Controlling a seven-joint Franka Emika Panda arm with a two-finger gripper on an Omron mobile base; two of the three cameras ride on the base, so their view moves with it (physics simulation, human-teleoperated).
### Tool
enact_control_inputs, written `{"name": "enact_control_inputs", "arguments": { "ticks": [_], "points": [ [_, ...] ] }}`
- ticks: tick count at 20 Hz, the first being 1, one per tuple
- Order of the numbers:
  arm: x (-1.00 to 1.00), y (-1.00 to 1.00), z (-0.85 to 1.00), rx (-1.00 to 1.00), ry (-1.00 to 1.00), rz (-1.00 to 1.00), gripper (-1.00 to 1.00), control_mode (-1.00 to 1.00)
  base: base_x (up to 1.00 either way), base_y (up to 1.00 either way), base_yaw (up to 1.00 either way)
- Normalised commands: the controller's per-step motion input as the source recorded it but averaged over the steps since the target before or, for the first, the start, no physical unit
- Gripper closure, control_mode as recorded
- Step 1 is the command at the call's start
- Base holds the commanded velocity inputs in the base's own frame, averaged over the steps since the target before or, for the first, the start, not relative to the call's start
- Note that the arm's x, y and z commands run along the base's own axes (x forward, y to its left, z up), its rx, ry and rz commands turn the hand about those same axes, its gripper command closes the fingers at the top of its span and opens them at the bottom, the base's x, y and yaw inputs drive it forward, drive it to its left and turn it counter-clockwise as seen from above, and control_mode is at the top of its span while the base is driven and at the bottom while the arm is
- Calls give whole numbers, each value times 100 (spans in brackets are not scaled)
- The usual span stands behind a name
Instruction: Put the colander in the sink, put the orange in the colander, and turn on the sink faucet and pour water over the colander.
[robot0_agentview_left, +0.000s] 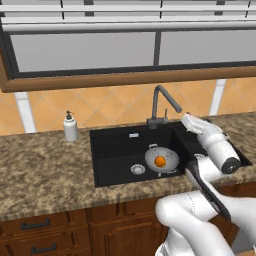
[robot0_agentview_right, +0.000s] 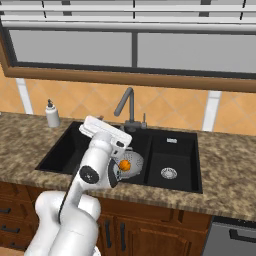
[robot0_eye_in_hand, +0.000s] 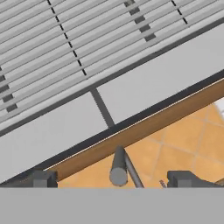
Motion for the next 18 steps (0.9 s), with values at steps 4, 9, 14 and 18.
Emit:
{"name": "enact_control_inputs", "arguments": {
  "ticks": [4, 9, 14, 18],
  "points": [
    [-48, -31, 100, 5, 4, 0, -100, -100, 0, 0, 0],
    [-23, -45, 100, 10, 14, 0, -100, -100, 0, 0, 0],
    [16, -55, 77, 4, 28, 3, -100, -100, 0, 0, 0],
    [37, -53, 0, 0, 22, 12, -100, -100, 0, 0, 0]
  ]
}}
